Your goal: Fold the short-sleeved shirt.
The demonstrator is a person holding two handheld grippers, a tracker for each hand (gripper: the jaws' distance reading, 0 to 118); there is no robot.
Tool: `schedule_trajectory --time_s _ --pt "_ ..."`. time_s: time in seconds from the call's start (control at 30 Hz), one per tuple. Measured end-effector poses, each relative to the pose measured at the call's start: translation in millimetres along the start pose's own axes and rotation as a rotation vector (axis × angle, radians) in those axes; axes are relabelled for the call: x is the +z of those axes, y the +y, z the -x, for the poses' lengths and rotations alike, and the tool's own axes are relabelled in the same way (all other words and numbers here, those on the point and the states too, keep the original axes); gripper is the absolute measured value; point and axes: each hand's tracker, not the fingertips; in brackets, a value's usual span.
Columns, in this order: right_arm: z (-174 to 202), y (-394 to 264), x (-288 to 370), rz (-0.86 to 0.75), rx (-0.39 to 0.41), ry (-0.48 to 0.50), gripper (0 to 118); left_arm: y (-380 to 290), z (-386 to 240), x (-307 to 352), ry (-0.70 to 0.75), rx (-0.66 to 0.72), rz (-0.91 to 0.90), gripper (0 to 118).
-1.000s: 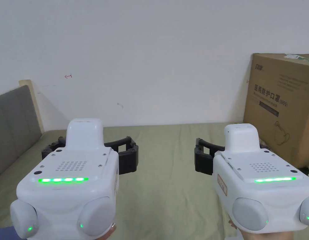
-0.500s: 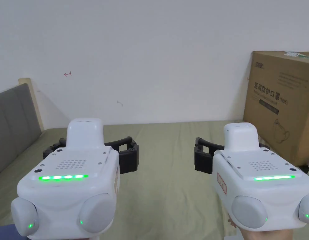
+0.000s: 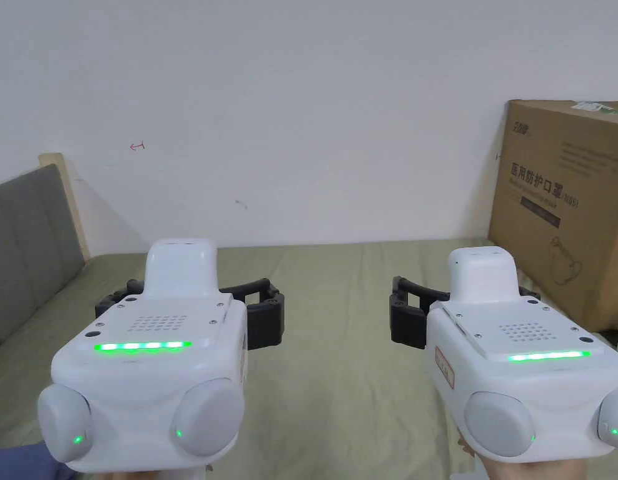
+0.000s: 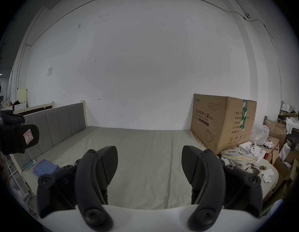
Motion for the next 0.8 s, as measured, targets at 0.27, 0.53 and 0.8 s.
schedule_trajectory --time_s 0.27,0.53,0.8 --pt "-0.9 1.7 0.7 -0.001 0.002 0.000 84 -0.1 -1.4 -0.9 -0.008 0.000 0.021 108" --pt "-0.9 -0.2 -1.0 0.008 0.006 0.000 84 -2.6 -3.1 2.9 0.000 -0.049 -0.025 108" --pt "-1.7 0.3 -1.1 0.008 0.008 -0.003 84 -3.6 -0.2 2.0 -0.007 -0.034 -0.035 108"
